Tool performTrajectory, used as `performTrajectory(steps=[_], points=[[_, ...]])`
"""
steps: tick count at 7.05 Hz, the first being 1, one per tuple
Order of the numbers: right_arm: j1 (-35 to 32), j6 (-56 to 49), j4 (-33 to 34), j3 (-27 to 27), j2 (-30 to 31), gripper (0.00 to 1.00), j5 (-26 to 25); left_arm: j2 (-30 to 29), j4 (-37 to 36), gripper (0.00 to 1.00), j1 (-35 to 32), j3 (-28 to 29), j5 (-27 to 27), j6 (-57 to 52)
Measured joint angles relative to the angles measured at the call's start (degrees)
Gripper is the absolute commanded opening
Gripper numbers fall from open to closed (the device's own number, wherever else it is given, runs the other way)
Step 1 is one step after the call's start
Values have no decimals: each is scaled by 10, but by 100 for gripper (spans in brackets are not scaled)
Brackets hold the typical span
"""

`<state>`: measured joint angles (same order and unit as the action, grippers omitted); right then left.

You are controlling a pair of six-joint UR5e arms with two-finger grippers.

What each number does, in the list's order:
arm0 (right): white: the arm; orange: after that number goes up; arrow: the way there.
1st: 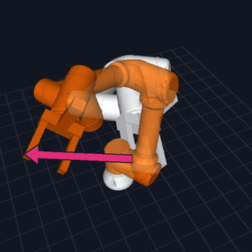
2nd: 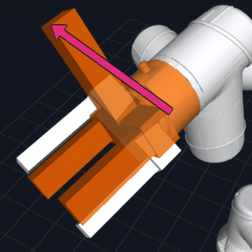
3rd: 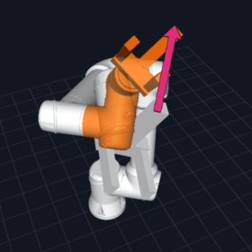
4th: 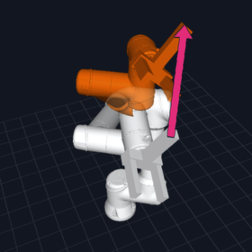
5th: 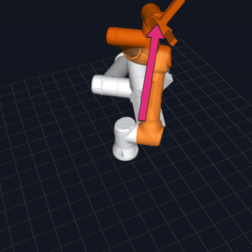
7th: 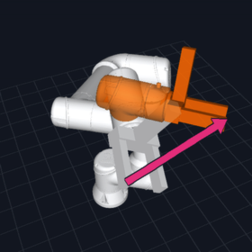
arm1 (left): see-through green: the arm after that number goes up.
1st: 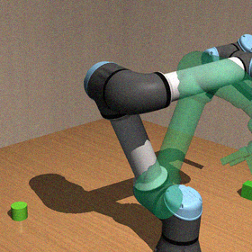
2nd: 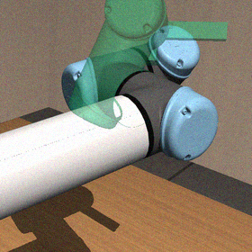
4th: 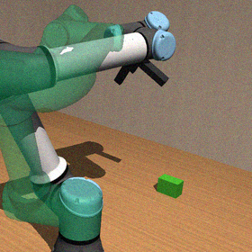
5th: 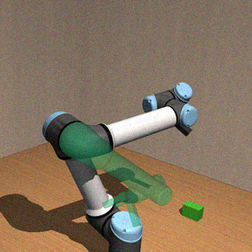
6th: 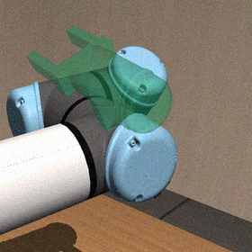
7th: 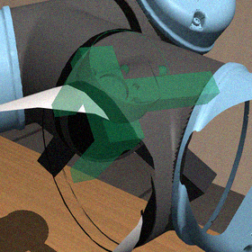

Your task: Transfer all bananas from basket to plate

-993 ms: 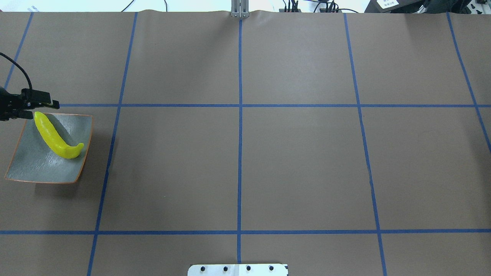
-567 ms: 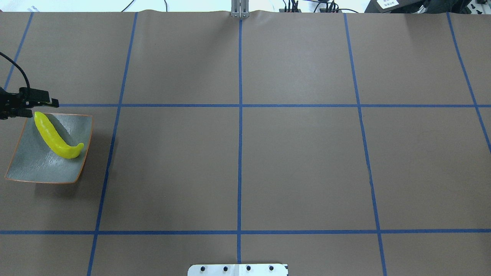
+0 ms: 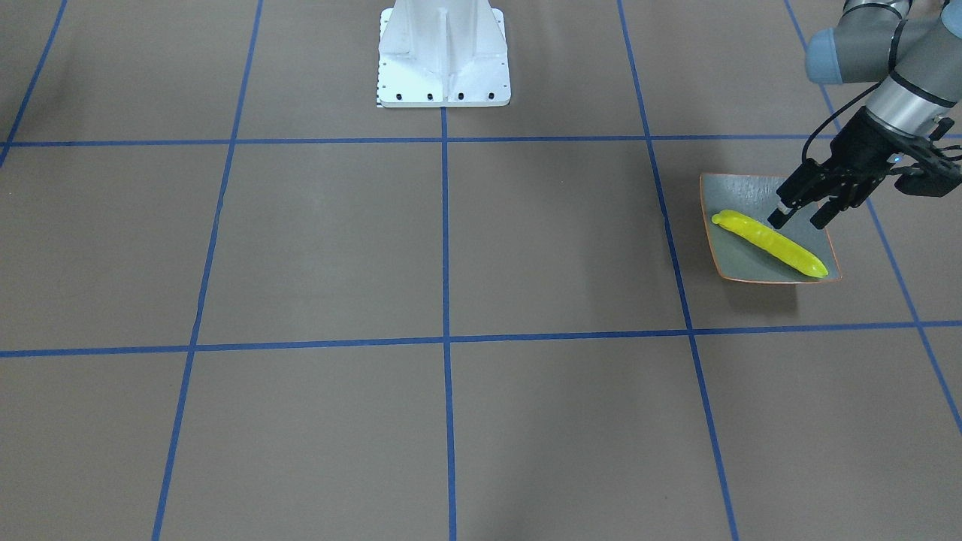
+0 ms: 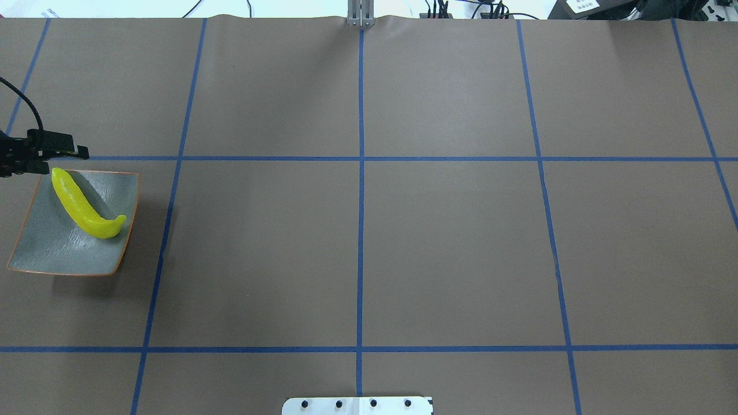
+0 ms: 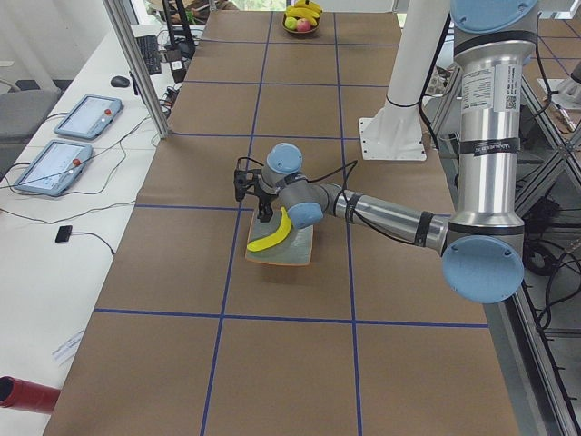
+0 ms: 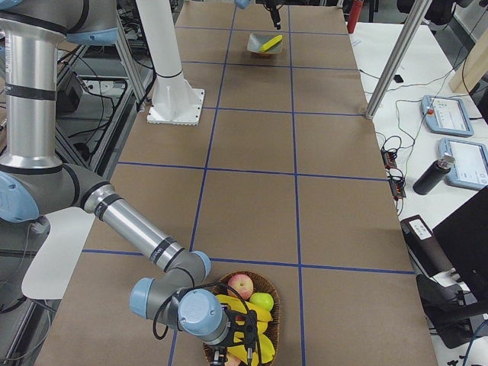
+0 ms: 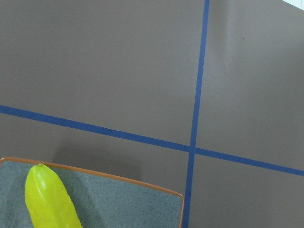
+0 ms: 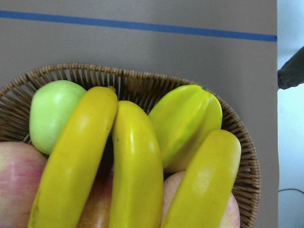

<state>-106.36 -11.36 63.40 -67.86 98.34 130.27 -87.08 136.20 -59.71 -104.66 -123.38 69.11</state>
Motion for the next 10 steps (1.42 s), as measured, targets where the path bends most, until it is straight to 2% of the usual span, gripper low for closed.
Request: performTrajectory(steps=[2,5,7,8,9,10], points=[[0,55,-1,4,2,78,0,1,0,100,0,-2,1,0],[0,97,-11,10,1,74,2,-1,0,100,-1,-4,1,0],[0,99,-13,19,1,62,2,-2,0,100,-1,-4,1,0],[0,99,-13,22,1,44,2,-2,0,100,-1,-5,6,-1],[0,100,-13,25,1,2,4,-1,0,100,-1,-5,12,-1],[0,100,-14,25,1,0,5,-1,0,100,-1,-5,15,-1]])
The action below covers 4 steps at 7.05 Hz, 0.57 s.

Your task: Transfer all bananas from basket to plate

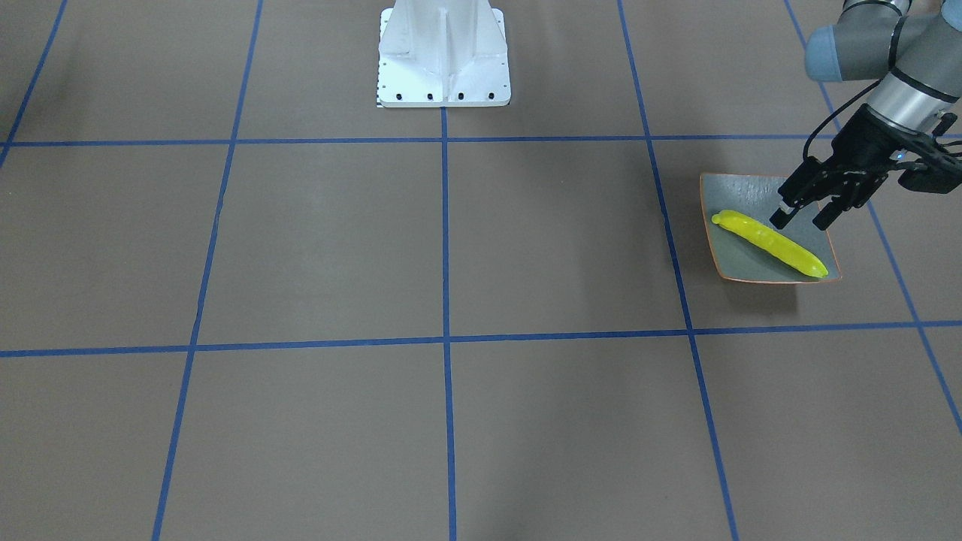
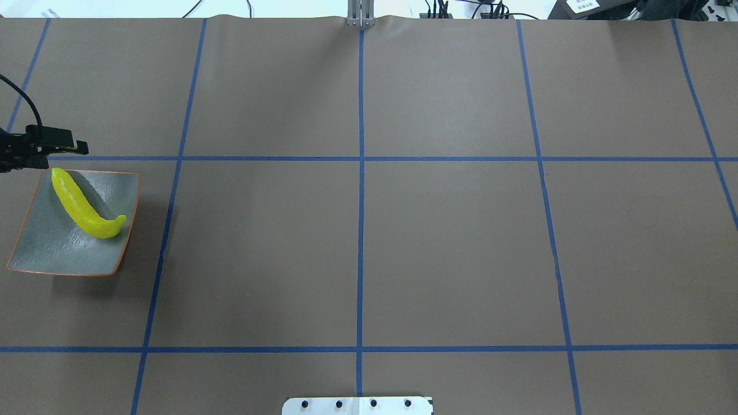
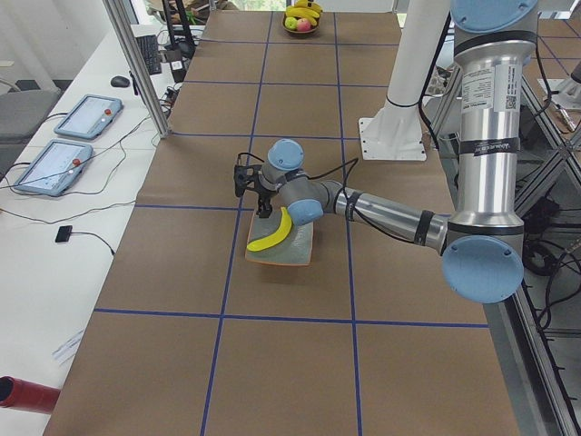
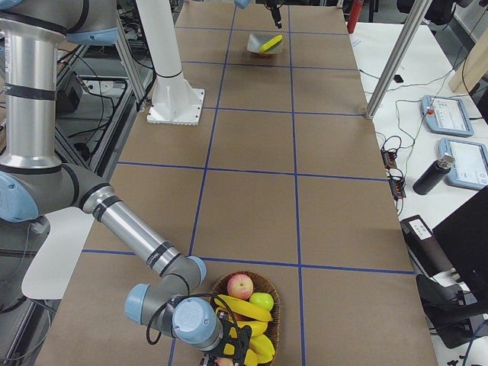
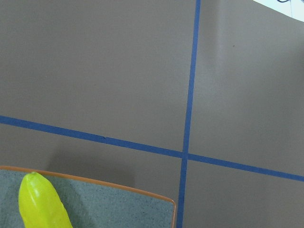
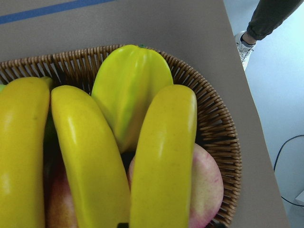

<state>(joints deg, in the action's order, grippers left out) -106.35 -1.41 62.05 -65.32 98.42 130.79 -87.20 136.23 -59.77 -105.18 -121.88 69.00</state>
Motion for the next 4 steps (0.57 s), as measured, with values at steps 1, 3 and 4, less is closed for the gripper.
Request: performTrajectory(steps=[1,3,4], points=[[0,0,0,-2,-1,0,1,0,0,100,0,0,1,0],[0,0,0,-16,-8,0,0,0,0,100,0,0,1,0],[0,-3,0,-31,-10,0,-1,1,-1,100,0,1,1,0]])
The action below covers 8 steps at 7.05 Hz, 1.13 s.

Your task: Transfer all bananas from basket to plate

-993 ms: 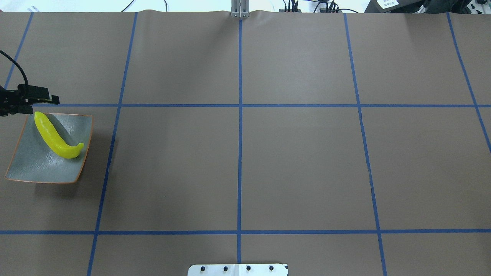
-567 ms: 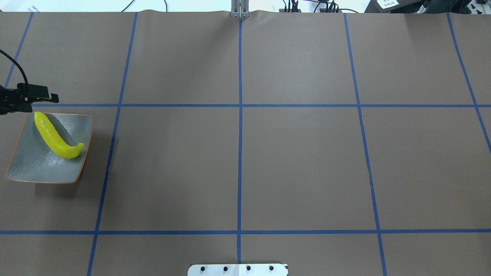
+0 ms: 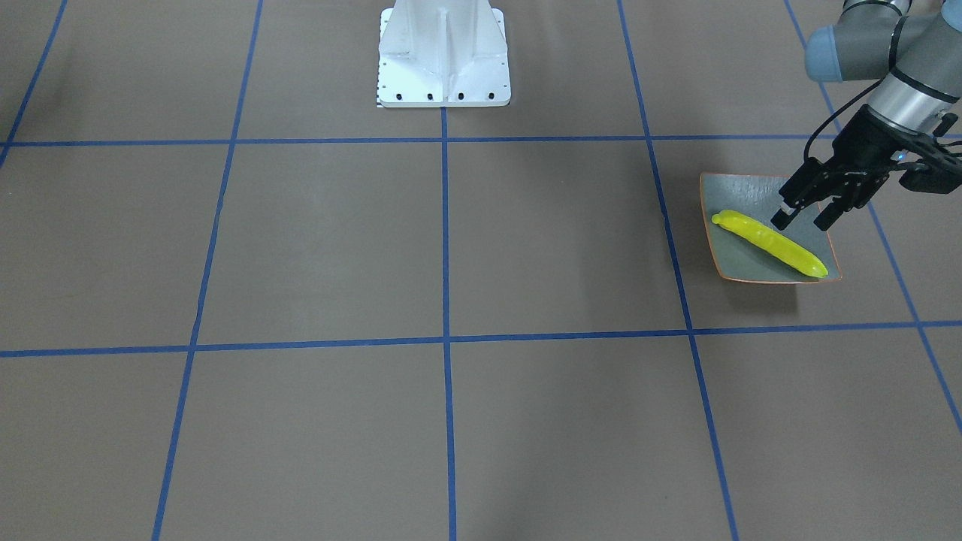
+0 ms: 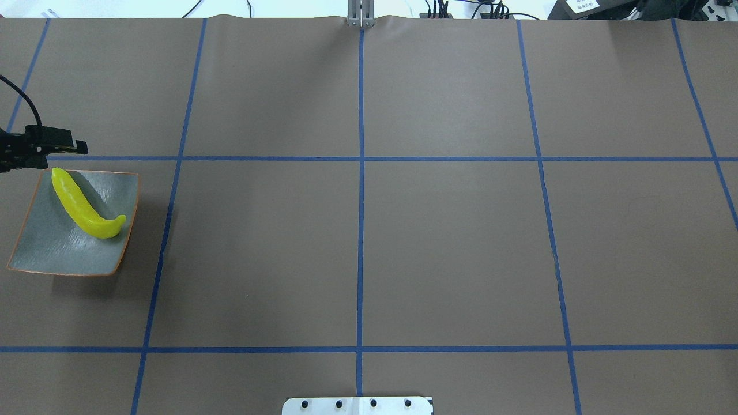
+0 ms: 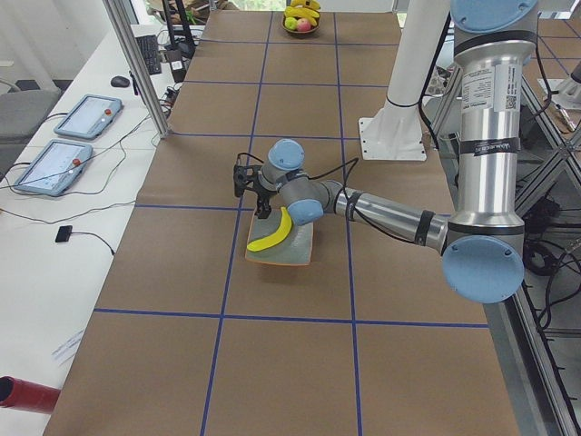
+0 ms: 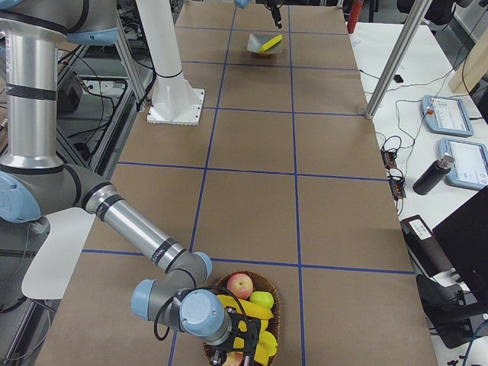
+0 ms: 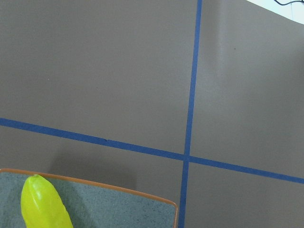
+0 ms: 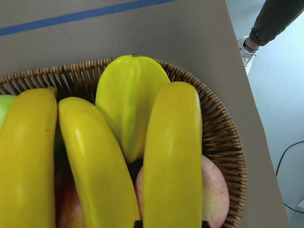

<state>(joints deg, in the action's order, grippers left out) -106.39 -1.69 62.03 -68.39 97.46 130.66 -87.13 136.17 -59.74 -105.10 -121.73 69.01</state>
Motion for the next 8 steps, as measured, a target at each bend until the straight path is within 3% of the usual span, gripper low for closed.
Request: performTrajectory(steps=[4,6,8], points=[[-14,7,16,-108,-33,0,3,-5,0,100,1,-3,0,2],[45,12,21,-139,-104,0,9,-11,1,100,2,-23,14,7],[151,60,17,-175,-182,0,9,-51,4,100,6,-46,17,26]])
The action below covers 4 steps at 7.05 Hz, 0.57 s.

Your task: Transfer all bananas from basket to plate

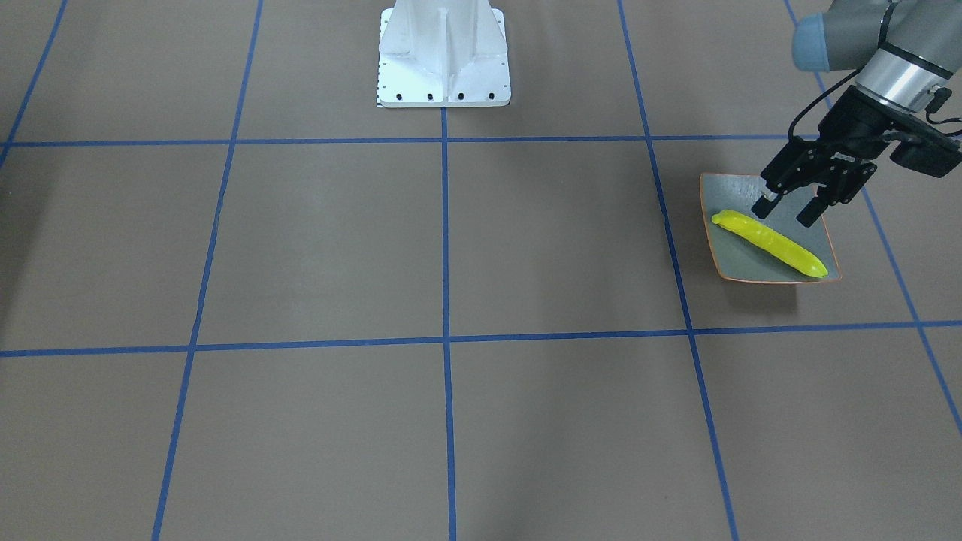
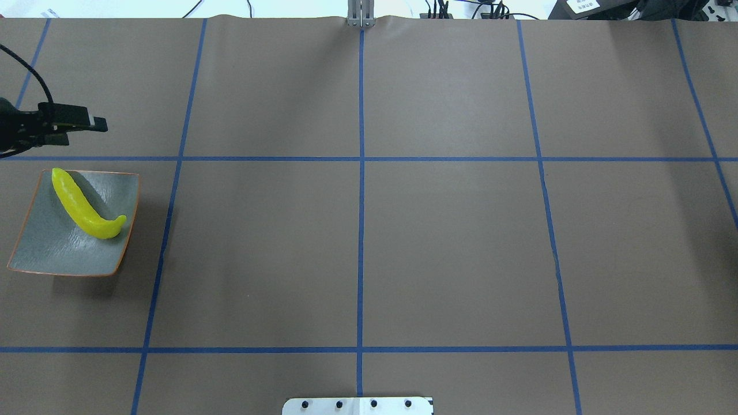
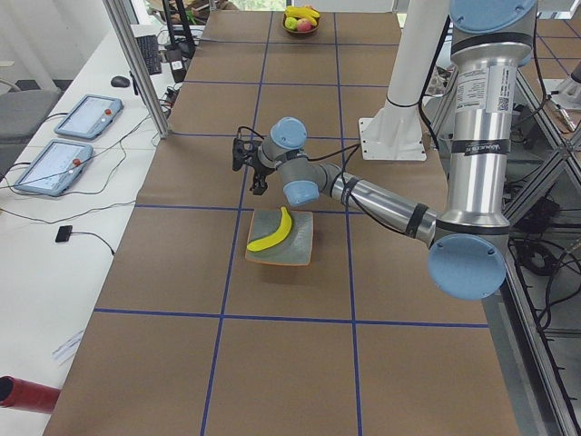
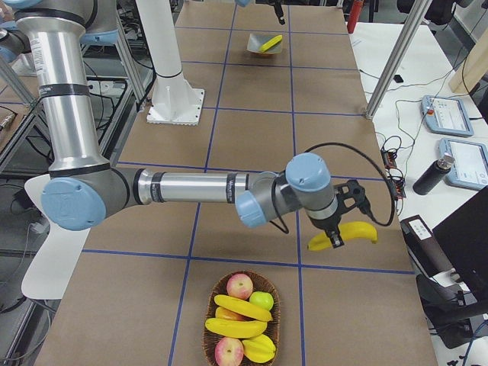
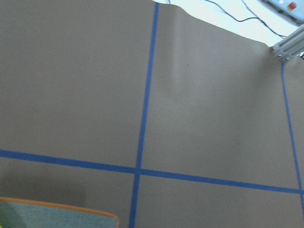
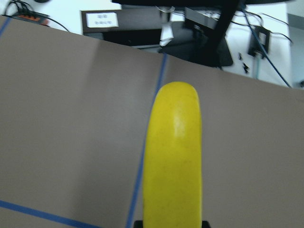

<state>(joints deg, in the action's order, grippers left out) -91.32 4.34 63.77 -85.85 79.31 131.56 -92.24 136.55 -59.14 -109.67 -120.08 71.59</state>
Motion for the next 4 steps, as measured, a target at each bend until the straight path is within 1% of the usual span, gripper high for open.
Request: performTrajectory(steps=[2,4], points=[[116,145,-2,-60,-65,0,-2,-71,7,100,14,-5,-1,89],[213,279,-16,-115,-113,0,-6,-118,9,100,28,-5,-1,202]])
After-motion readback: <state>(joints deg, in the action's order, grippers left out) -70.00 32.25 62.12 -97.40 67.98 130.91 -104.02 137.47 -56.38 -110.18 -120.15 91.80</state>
